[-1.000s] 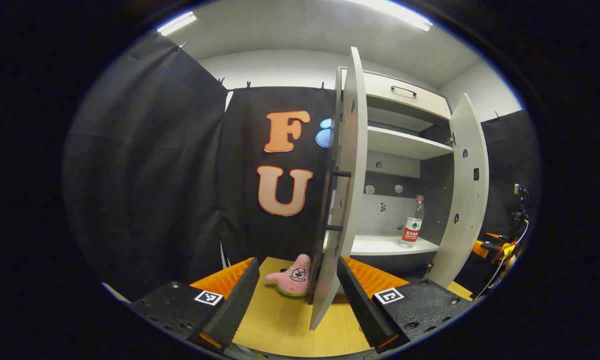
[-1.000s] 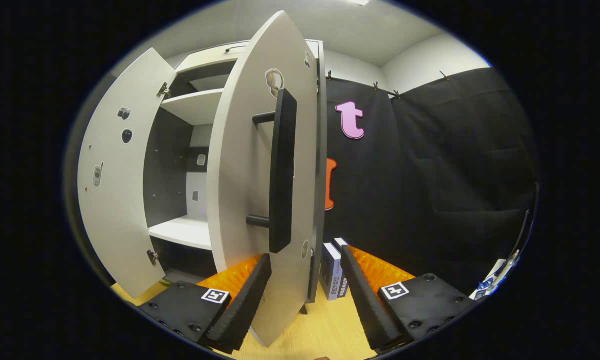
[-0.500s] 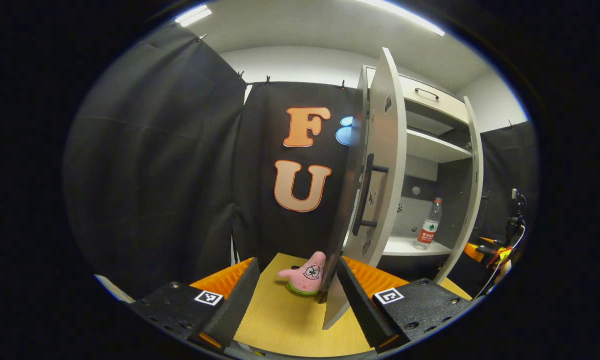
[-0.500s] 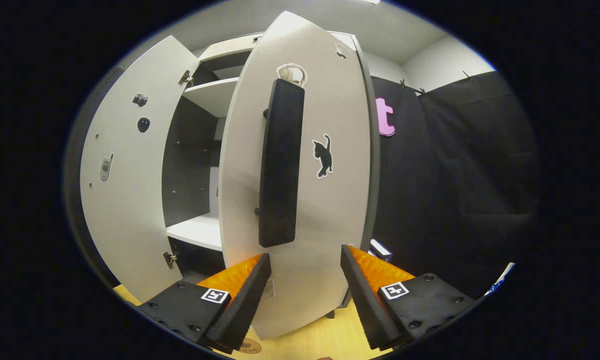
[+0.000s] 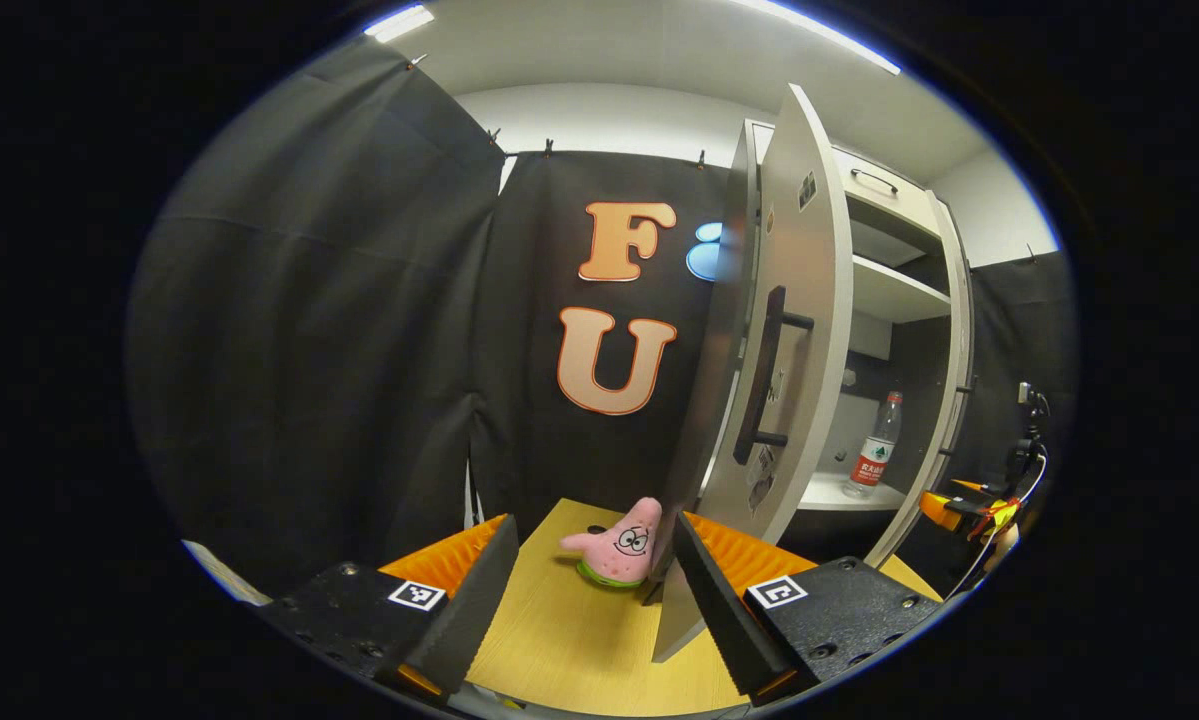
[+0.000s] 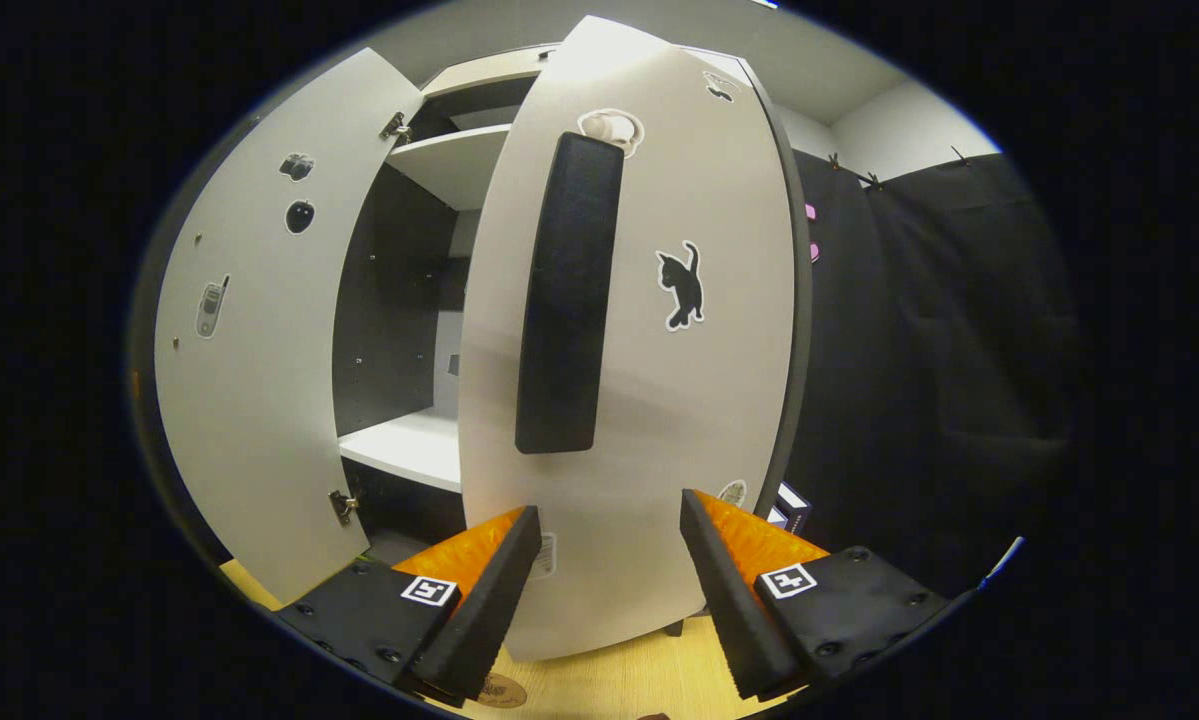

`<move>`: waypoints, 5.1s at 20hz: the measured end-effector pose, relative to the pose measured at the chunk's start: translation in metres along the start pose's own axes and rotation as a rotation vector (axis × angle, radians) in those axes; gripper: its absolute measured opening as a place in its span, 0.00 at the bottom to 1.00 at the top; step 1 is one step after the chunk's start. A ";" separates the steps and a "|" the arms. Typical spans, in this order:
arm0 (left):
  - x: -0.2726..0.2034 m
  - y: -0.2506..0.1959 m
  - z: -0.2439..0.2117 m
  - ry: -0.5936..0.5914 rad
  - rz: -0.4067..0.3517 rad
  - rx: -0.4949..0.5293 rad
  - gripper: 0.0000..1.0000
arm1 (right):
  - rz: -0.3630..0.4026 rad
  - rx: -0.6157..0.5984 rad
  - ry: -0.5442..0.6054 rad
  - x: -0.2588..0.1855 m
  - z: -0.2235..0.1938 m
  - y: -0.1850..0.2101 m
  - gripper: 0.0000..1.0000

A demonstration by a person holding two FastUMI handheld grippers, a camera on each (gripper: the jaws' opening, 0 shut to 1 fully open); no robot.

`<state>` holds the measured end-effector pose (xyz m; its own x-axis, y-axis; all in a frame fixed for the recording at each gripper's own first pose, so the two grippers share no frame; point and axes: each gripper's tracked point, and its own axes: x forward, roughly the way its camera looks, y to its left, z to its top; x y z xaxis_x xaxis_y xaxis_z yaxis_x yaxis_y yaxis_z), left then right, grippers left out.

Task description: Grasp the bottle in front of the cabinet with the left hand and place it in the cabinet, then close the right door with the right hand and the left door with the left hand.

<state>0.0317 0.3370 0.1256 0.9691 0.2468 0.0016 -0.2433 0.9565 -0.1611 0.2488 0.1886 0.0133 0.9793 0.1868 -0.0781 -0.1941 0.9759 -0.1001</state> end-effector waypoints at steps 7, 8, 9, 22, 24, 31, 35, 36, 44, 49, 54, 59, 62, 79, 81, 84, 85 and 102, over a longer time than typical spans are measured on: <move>0.029 -0.029 -0.009 0.019 -0.064 -0.015 0.95 | -0.032 -0.022 -0.048 -0.041 0.020 -0.031 0.94; 0.032 -0.033 -0.008 0.017 -0.073 -0.012 0.95 | -0.037 -0.021 -0.054 -0.047 0.023 -0.035 0.94; 0.036 -0.037 -0.008 0.015 -0.081 -0.003 0.95 | -0.041 -0.022 -0.058 -0.053 0.025 -0.040 0.94; 0.057 -0.085 -0.024 0.033 -0.128 0.039 0.93 | -0.120 -0.022 -0.108 -0.127 0.051 -0.107 0.94; 0.054 -0.102 -0.029 0.038 -0.158 0.042 0.93 | -0.123 -0.027 -0.111 -0.133 0.051 -0.115 0.94; 0.057 -0.155 -0.035 0.050 -0.225 0.066 0.96 | -0.128 -0.039 -0.117 -0.158 0.059 -0.149 0.94; 0.059 -0.168 -0.040 0.059 -0.230 0.050 0.93 | -0.131 -0.034 -0.113 -0.167 0.064 -0.170 0.94; 0.059 -0.171 -0.040 0.058 -0.225 0.049 0.93 | -0.129 -0.027 -0.107 -0.168 0.064 -0.174 0.94; 0.058 -0.176 -0.043 0.042 -0.174 0.060 0.90 | -0.169 -0.034 -0.167 -0.175 0.077 -0.211 0.94; 0.060 -0.187 -0.045 0.040 -0.159 0.047 0.94 | -0.138 -0.043 -0.181 -0.175 0.079 -0.215 0.94; 0.074 -0.201 -0.051 0.045 -0.138 0.045 0.93 | -0.137 -0.055 -0.177 -0.181 0.073 -0.229 0.94; 0.094 -0.226 -0.058 0.059 -0.164 0.033 0.90 | -0.176 -0.059 -0.180 -0.191 0.071 -0.254 0.94; 0.116 -0.250 -0.066 0.070 -0.208 0.013 0.94 | -0.205 -0.052 -0.175 -0.197 0.067 -0.269 0.94; 0.161 -0.293 -0.082 0.093 -0.230 0.113 0.94 | -0.254 -0.021 -0.105 -0.198 0.037 -0.303 0.87; 0.159 -0.294 -0.080 0.095 -0.230 0.124 0.94 | -0.253 -0.014 -0.095 -0.196 0.034 -0.304 0.94; 0.158 -0.294 -0.079 0.098 -0.228 0.131 0.94 | -0.254 -0.007 -0.085 -0.194 0.031 -0.304 0.94; 0.157 -0.293 -0.079 0.104 -0.224 0.132 0.94 | -0.253 -0.004 -0.082 -0.193 0.031 -0.303 0.95; 0.024 -0.224 0.034 0.005 -0.210 0.084 0.93 | -0.142 0.014 -0.130 -0.166 0.066 -0.235 0.94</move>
